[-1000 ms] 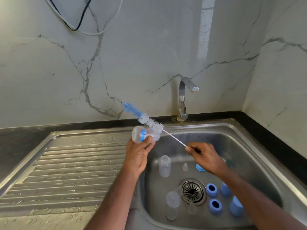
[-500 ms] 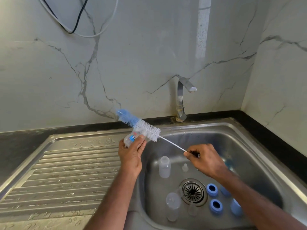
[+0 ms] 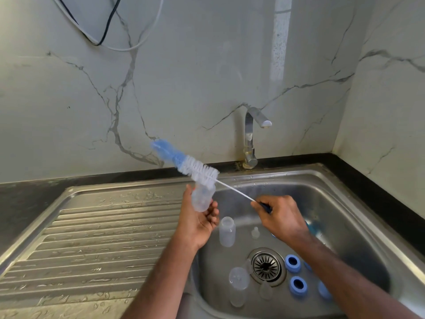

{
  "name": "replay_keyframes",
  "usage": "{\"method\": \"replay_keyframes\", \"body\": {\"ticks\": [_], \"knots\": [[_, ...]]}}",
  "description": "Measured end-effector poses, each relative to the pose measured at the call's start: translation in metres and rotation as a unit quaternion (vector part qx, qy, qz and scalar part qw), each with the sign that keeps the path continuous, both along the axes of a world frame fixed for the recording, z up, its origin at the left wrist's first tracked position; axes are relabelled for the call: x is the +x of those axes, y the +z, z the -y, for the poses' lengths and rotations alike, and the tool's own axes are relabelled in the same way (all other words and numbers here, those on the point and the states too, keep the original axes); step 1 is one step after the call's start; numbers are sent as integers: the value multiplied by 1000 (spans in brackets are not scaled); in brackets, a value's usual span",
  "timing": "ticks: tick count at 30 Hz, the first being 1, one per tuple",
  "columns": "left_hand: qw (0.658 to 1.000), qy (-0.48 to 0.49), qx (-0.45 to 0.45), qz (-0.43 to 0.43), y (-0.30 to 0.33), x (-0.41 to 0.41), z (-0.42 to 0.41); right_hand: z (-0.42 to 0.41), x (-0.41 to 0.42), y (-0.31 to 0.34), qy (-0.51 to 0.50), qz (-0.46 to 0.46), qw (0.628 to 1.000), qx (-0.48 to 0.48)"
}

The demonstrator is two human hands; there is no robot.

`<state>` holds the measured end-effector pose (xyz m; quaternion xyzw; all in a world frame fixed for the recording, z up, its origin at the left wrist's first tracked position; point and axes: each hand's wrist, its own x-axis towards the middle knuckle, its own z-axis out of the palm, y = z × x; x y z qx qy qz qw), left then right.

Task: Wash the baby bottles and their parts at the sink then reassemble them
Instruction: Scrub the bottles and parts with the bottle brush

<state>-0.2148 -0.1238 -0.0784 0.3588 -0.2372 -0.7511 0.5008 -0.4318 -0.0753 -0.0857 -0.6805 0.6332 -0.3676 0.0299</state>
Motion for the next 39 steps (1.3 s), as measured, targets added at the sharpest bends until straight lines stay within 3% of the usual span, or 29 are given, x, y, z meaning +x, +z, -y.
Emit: {"method": "replay_keyframes", "body": {"ticks": [4, 9, 11, 14, 18, 26, 32, 36, 39], "knots": [[996, -50, -60, -36, 0, 7, 3, 1, -12, -1, -1, 41, 999, 7], [975, -168, -143, 26, -1, 10, 1, 1, -24, -5, 24, 84, 995, 49], [981, -141, -136, 12, 1, 3, -1, 2, -18, -5, 30, 92, 994, 54], [992, -24, -108, -65, 3, 7, 5, 2, -19, -2, 19, 146, 988, 45], [974, 78, -110, -181, 5, 19, 13, -2, -11, -2, 49, 190, 979, 61], [973, 17, -106, -205, 2, 1, 2, 0, 19, -2, 92, 173, 980, 22], [965, 93, -100, -222, 6, 19, 13, -2, -6, -2, 82, 151, 984, 48], [972, 16, -110, -206, 3, 3, 1, 5, 8, -4, 69, 197, 977, 41], [968, 37, -116, -220, 5, 0, 2, 4, 0, -2, 85, 203, 974, 60]]}}
